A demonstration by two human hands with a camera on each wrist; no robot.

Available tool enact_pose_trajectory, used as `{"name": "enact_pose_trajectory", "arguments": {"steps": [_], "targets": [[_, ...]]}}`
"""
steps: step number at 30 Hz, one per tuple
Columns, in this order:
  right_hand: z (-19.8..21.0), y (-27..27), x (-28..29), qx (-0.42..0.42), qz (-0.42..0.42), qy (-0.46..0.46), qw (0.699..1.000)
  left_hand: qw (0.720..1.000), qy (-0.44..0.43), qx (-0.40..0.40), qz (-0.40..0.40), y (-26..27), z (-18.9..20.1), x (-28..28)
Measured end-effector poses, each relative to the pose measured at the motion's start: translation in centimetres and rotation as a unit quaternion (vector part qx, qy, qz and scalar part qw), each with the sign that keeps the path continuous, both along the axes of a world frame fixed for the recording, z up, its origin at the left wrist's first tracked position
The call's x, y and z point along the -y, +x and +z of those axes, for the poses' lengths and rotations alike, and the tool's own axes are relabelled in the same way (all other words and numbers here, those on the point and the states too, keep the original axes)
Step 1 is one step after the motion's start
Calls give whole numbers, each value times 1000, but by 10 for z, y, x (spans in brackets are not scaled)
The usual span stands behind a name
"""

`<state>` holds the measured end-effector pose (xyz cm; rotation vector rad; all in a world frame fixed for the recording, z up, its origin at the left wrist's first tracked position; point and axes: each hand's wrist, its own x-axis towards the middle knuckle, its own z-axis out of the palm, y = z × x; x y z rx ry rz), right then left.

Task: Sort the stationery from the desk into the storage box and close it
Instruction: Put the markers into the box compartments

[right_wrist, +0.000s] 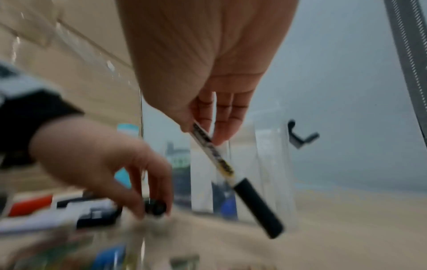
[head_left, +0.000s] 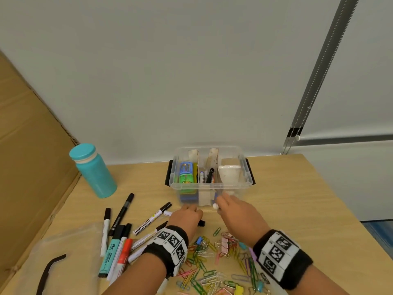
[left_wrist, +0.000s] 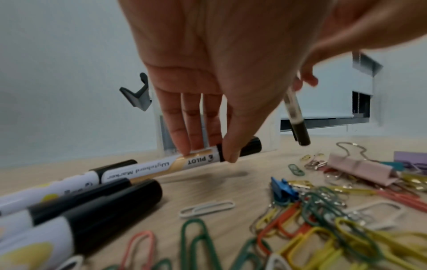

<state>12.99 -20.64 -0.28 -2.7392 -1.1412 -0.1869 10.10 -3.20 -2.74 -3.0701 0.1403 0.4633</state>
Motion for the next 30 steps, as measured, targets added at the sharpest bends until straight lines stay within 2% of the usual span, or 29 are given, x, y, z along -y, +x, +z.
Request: {"name": "enact_pose_trajectory", "arguments": {"steps": [3, 6, 8, 10, 13, 15, 23, 30], "targets": [[44, -3, 7, -14, 52, 154, 987, 1000, -19, 17, -7, -5, 0, -6], [78, 0, 8, 6, 55, 349, 935, 998, -44, 40, -6, -9, 1, -11], [86, 7, 4, 17, 40, 420, 907, 997, -52, 54, -6, -13, 3, -13], [82, 19, -4, 19, 18, 409, 912, 996, -59, 67, -7, -17, 7, -13], [60, 39, -22, -36, -11, 344, 938, 995, -75, 71, -8, -21, 11, -15], [48, 49, -32, -61, -36, 344, 936, 992, -95, 76, -10, -24, 12, -18], [62, 74, -58, -133, -132, 478, 858, 977, -159, 140, -7, -31, 8, -32], [64, 86, -45, -151, -191, 629, 738, 970, -175, 170, -11, -31, 9, -30]]}}
